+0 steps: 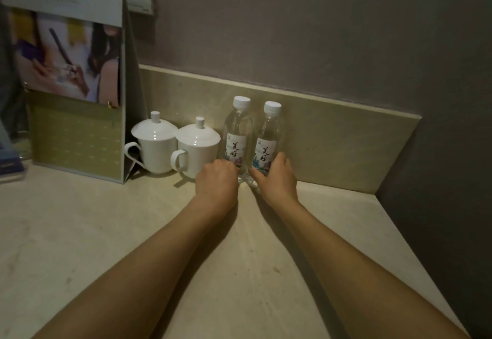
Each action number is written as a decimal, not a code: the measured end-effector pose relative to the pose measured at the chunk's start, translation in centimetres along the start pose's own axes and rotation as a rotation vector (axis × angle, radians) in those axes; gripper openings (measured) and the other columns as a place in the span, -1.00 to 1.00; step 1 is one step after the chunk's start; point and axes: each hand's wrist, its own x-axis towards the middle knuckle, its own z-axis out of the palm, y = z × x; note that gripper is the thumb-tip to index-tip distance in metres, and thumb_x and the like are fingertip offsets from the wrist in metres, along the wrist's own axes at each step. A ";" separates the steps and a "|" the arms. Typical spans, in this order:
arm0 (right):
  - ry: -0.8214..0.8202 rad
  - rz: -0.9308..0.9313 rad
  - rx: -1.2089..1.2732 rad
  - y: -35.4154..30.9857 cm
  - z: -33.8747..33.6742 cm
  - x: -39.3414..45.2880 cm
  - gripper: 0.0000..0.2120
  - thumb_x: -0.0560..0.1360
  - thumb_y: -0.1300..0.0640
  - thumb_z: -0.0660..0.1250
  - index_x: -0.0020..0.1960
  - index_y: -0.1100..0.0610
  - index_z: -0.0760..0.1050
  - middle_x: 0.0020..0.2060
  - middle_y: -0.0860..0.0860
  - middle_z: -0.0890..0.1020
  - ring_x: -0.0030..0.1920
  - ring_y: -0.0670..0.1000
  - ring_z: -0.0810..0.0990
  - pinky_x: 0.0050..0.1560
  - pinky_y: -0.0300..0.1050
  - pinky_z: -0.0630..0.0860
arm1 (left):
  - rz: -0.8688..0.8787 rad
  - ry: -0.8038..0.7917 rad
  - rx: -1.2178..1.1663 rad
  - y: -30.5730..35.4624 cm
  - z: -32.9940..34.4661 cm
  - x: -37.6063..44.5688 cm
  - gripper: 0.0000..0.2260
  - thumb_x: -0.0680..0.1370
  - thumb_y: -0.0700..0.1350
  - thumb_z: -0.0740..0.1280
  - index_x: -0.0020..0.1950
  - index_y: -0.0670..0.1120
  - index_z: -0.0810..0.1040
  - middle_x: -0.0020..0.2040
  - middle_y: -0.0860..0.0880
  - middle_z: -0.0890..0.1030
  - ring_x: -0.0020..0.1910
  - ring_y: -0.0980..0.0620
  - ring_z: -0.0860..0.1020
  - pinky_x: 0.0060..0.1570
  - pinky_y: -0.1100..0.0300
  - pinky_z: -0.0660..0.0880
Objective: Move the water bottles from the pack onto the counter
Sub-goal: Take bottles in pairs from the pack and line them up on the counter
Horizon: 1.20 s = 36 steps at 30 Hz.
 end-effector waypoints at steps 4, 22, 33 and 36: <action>0.005 -0.009 -0.003 -0.1 0.2 0.1 -0.49 0.46 -0.04 0.43 0.24 0.19 0.31 0.20 0.14 0.47 0.18 0.18 0.52 0.00 -0.02 0.45 | -0.001 0.011 0.002 0.0 0.3 0.3 -0.82 0.62 -0.13 0.25 0.09 -0.17 0.62 0.00 -0.14 0.64 -0.02 -0.16 0.63 -0.25 0.10 0.38; 0.007 -0.024 -0.003 0.0 0.4 0.0 -0.52 0.48 -0.03 0.40 0.24 0.18 0.31 0.21 0.13 0.47 0.19 0.18 0.52 -0.04 -0.12 0.35 | 0.025 0.040 -0.083 -0.6 0.3 0.6 -0.75 0.63 -0.03 0.24 0.06 -0.17 0.62 -0.04 -0.16 0.65 -0.07 -0.17 0.63 -0.19 0.03 0.53; 0.003 -0.019 -0.013 -0.2 0.3 0.0 -0.52 0.48 -0.02 0.40 0.24 0.19 0.31 0.22 0.14 0.47 0.20 0.18 0.52 0.01 -0.07 0.43 | 0.033 0.032 -0.113 -0.8 0.2 0.6 -0.76 0.62 -0.04 0.24 0.04 -0.16 0.62 -0.07 -0.15 0.64 -0.09 -0.16 0.62 -0.19 0.02 0.53; -0.015 -0.021 -0.014 -0.4 0.1 -0.2 -0.52 0.50 -0.01 0.38 0.26 0.21 0.30 0.24 0.17 0.45 0.21 0.20 0.51 0.07 -0.01 0.46 | 0.017 0.024 -0.129 -0.8 -0.1 0.6 -0.73 0.62 0.00 0.24 0.04 -0.17 0.62 -0.07 -0.16 0.63 -0.10 -0.15 0.60 -0.24 0.06 0.47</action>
